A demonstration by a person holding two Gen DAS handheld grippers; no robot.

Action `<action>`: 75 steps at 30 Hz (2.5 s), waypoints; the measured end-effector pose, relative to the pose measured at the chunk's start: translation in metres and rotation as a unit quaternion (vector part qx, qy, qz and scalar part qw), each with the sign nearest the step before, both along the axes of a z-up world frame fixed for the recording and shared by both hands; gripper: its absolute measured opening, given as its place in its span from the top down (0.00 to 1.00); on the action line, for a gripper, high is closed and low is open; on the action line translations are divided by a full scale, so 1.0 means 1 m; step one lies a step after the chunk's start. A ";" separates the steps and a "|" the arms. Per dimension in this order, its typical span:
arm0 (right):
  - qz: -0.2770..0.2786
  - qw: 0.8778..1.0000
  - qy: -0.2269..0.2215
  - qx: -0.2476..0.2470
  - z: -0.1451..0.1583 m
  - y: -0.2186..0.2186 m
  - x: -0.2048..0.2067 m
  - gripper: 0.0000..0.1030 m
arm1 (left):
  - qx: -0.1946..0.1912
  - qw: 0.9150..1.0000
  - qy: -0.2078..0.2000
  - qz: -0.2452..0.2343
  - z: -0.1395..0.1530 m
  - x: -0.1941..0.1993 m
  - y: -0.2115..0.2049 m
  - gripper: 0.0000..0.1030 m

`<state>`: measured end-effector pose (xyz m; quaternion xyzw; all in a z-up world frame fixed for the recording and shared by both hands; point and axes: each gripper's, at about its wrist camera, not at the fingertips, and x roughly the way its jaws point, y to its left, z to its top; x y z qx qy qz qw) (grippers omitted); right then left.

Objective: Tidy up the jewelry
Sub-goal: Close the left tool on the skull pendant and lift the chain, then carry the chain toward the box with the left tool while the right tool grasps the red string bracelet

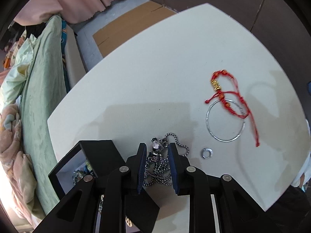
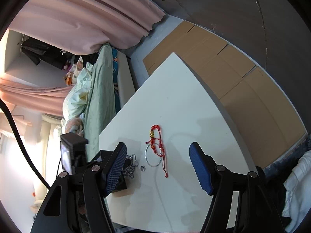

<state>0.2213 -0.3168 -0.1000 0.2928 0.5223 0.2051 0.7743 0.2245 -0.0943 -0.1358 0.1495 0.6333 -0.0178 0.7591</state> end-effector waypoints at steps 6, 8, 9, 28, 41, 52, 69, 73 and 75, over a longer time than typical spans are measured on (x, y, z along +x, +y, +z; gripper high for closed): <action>0.002 1.000 0.001 -0.003 0.000 0.001 0.000 0.34 | 0.003 1.000 -0.001 -0.010 -0.003 0.003 -0.003 0.78; 0.002 1.000 0.000 -0.004 0.000 0.000 0.000 0.34 | -0.003 1.000 0.000 -0.011 -0.003 0.003 -0.002 0.80; 0.001 1.000 -0.001 -0.004 0.000 0.001 0.000 0.34 | -0.006 1.000 -0.001 -0.010 -0.003 0.003 -0.002 0.80; 0.024 1.000 -0.001 -0.003 -0.007 0.013 0.010 0.35 | -0.065 0.993 -0.096 0.020 0.061 -0.012 0.008 0.81; 0.044 0.995 -0.017 -0.086 -0.021 0.052 0.028 0.55 | -0.093 0.979 -0.175 0.036 0.136 -0.031 0.024 0.81; 0.056 0.978 -0.046 -0.198 -0.039 0.093 0.039 0.69 | -0.100 0.970 -0.218 0.043 0.184 -0.044 0.040 0.81; 0.068 0.982 -0.080 -0.157 -0.009 0.097 0.016 0.95 | -0.083 0.948 -0.304 0.052 0.283 -0.075 0.058 0.81; 0.062 0.987 -0.095 -0.111 0.003 0.092 0.009 0.95 | -0.074 0.941 -0.325 0.056 0.305 -0.082 0.061 0.81; 0.061 0.988 -0.107 -0.088 0.010 0.091 0.007 0.95 | -0.071 0.939 -0.333 0.058 0.313 -0.084 0.064 0.81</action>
